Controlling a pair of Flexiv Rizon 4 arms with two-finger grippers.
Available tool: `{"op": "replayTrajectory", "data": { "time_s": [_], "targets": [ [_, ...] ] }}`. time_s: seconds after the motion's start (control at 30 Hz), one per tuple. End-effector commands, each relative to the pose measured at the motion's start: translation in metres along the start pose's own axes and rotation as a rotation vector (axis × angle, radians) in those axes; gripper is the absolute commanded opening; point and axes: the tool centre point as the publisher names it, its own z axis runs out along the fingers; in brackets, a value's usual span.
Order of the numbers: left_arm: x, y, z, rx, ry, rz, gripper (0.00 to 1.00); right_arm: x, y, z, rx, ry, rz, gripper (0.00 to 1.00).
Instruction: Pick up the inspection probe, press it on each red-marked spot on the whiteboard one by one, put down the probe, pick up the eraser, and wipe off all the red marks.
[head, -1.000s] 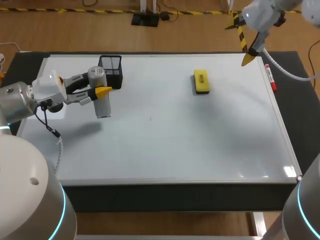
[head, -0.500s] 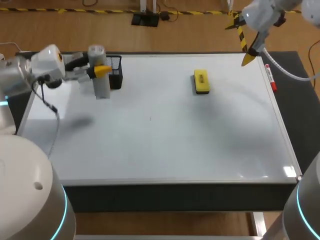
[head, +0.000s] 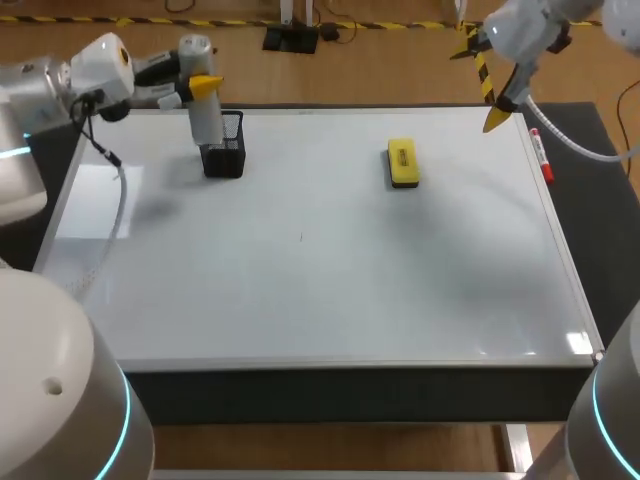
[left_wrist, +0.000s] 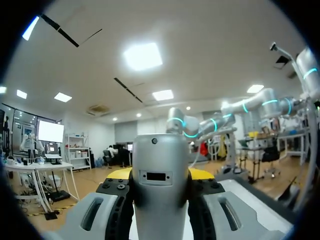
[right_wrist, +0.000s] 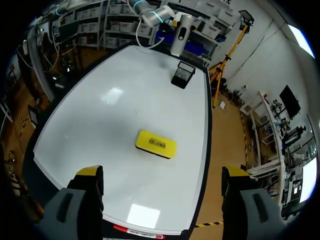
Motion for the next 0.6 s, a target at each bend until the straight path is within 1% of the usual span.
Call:
{"op": "replayTrajectory", "data": {
  "time_s": [0.03,0.2,0.27,0.33,0.4,0.47,0.6],
  "targets": [
    [-0.030,0.006,0.008,0.005,0.158,-0.003,0.00,0.000,0.000,-0.001,0.004,0.003,-0.001,1.00],
    [-0.041,0.011,0.007,0.027,0.178,-0.007,0.00,0.000,0.000,-0.001,0.004,0.003,-0.001,1.00],
    [-0.046,0.014,0.006,0.015,0.184,-0.005,0.00,0.000,0.000,-0.001,0.004,0.003,-0.001,1.00],
    [-0.048,0.017,0.005,0.016,0.187,-0.006,0.00,0.000,0.000,-0.001,0.004,0.003,-0.001,1.00],
    [-0.050,0.021,0.004,0.036,0.201,-0.014,0.00,0.000,0.000,-0.001,0.004,0.003,-0.001,1.00],
    [-0.052,0.024,0.003,0.031,0.203,-0.013,0.00,0.000,0.000,-0.001,0.004,0.003,-0.001,1.00],
    [-0.053,0.029,0.002,0.047,0.221,-0.010,0.00,0.000,0.000,-0.001,0.004,0.003,-0.001,1.00]
  ]
}}
